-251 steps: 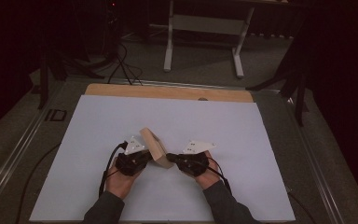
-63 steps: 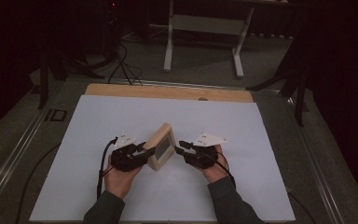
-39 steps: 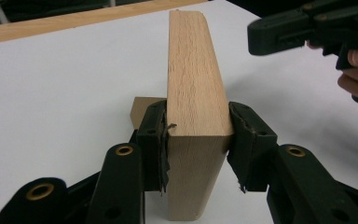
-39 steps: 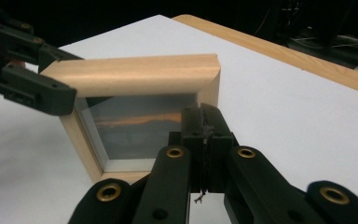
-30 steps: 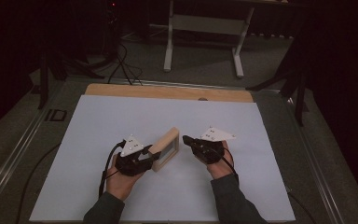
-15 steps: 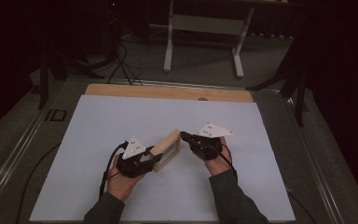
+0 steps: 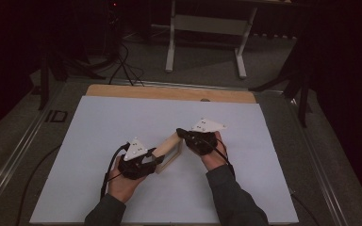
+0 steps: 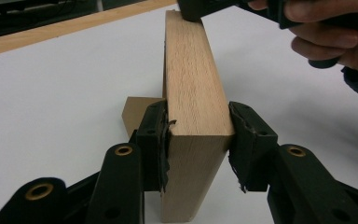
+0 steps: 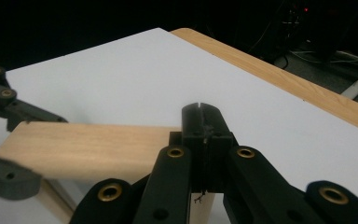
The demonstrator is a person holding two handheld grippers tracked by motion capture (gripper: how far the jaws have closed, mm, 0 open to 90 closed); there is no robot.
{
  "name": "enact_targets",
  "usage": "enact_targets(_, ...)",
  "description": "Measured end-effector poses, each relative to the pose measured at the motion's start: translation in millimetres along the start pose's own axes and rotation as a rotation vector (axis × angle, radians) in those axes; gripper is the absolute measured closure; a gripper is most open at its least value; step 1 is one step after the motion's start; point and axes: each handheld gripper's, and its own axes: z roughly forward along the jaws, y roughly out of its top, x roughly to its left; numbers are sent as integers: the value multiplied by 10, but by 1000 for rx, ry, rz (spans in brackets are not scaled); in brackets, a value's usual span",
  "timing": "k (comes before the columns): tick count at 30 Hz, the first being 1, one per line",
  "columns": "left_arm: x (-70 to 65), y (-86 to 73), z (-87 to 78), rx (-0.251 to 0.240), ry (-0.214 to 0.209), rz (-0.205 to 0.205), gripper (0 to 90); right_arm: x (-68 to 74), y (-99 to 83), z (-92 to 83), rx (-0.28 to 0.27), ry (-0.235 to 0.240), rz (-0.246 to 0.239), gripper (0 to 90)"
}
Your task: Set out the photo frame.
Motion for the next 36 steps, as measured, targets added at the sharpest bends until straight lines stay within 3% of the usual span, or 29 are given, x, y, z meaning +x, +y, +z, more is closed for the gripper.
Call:
enact_targets(12, 24, 3, -5, 7, -11, 1, 600, -53, 88, 188, 33, -5, -13, 896)
enact_targets(22, 24, 2, -2, 7, -4, 10, 597, -50, 93, 196, 43, -7, -18, 897)
enact_targets(27, 41, -2, 3, 18, 16, 2, 582, -50, 92, 183, 48, -12, -15, 896)
enact_targets(32, 31, -13, 32, 48, 70, 18, 568, -53, 90, 159, 54, -17, -17, 897)
enact_targets(36, 48, -20, 34, 49, 87, 1, 560, -51, 88, 135, 63, -22, -18, 896)
